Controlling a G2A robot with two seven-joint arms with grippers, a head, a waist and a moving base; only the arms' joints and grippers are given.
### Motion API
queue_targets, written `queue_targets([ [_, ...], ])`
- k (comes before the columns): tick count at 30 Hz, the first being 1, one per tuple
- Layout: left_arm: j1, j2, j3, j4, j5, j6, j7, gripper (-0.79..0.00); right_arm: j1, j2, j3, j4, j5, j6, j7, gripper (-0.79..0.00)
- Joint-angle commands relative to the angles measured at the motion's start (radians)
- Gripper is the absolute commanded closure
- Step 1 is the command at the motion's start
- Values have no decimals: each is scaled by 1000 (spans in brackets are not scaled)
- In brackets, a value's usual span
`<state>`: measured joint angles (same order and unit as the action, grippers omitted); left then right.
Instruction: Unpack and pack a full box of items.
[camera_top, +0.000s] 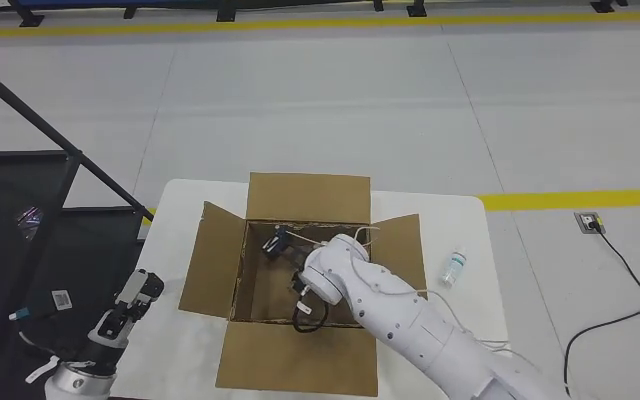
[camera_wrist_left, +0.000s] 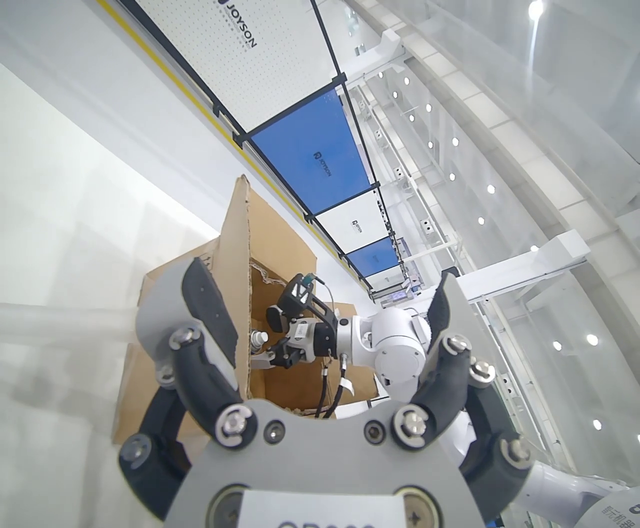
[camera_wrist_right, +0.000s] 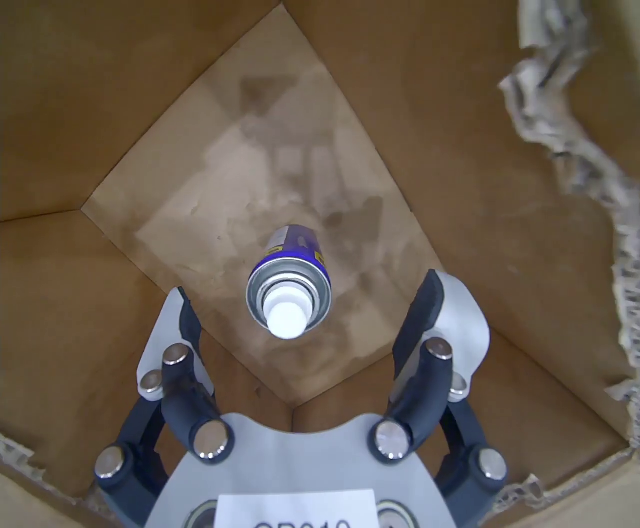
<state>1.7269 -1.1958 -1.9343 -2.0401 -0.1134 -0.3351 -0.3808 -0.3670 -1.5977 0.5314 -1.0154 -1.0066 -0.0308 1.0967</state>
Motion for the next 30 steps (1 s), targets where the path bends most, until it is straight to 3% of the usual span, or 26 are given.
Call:
queue_targets([
  [1, 0, 0, 0, 0, 0, 0, 0, -785, 8, -11, -5, 31, 12, -9, -1, -129],
  [2, 0, 0, 0, 0, 0, 0, 0, -785, 13, -17, -8, 43, 14, -12, -4, 0],
  [11, 0, 0, 0, 0, 0, 0, 0, -785, 26, -46, -8, 95, 18, -19, 10, 0],
  [18, 0, 0, 0, 0, 0, 0, 0, -785, 4, -35, 28, 2, -36, 24, 28, 0],
  [21, 0, 0, 0, 0, 0, 0, 0, -785, -45, -4, 87, -144, -91, 82, 32, 0],
  [24, 0, 0, 0, 0, 0, 0, 0, -785, -147, 46, 175, -392, -220, 163, 90, 0],
  [30, 0, 0, 0, 0, 0, 0, 0, -785, -484, 140, 404, -991, -536, 219, 251, 0],
])
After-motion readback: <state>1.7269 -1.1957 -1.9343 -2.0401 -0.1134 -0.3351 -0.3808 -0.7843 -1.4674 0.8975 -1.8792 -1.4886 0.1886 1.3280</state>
